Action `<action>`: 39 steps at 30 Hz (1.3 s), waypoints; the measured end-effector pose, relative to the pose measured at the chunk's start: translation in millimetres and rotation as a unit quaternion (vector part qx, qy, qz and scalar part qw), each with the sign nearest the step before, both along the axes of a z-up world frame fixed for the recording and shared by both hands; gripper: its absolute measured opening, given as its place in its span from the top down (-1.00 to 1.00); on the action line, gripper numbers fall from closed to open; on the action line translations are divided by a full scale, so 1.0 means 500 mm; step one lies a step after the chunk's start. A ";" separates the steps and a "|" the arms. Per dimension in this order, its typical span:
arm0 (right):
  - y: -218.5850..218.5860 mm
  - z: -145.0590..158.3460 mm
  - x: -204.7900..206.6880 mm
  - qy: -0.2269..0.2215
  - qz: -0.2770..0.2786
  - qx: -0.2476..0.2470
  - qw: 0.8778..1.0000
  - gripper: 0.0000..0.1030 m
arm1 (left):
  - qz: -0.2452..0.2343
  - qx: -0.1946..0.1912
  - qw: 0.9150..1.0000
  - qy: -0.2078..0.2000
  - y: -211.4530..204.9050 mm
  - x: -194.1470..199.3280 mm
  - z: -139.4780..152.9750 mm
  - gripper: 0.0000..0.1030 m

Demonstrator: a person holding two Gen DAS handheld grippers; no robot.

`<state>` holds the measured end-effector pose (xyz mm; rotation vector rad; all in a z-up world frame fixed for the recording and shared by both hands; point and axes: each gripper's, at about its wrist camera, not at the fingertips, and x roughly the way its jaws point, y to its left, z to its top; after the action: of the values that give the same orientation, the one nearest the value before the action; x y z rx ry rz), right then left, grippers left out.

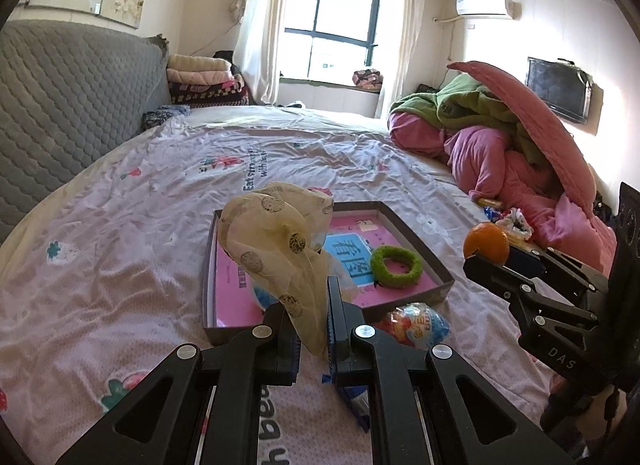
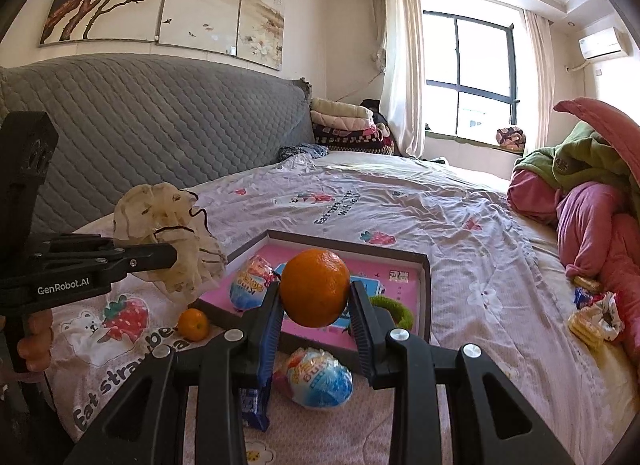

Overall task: Organize objects
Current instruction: 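Lift the sponge and orange and carry both over the gray tray, then lower the orange into the green ring with the right tool while the left tool lowers the sponge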

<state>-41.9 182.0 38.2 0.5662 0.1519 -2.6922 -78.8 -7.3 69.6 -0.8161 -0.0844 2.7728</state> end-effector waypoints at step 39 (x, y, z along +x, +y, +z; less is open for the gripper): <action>-0.005 -0.035 -0.156 -0.003 0.002 0.040 0.999 0.35 | -0.067 0.013 0.998 0.012 0.045 -0.186 -0.024 0.80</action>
<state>-120.0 179.3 20.8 0.5981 0.2588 -2.6902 -171.6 15.2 57.7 -0.7530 -0.0603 2.6499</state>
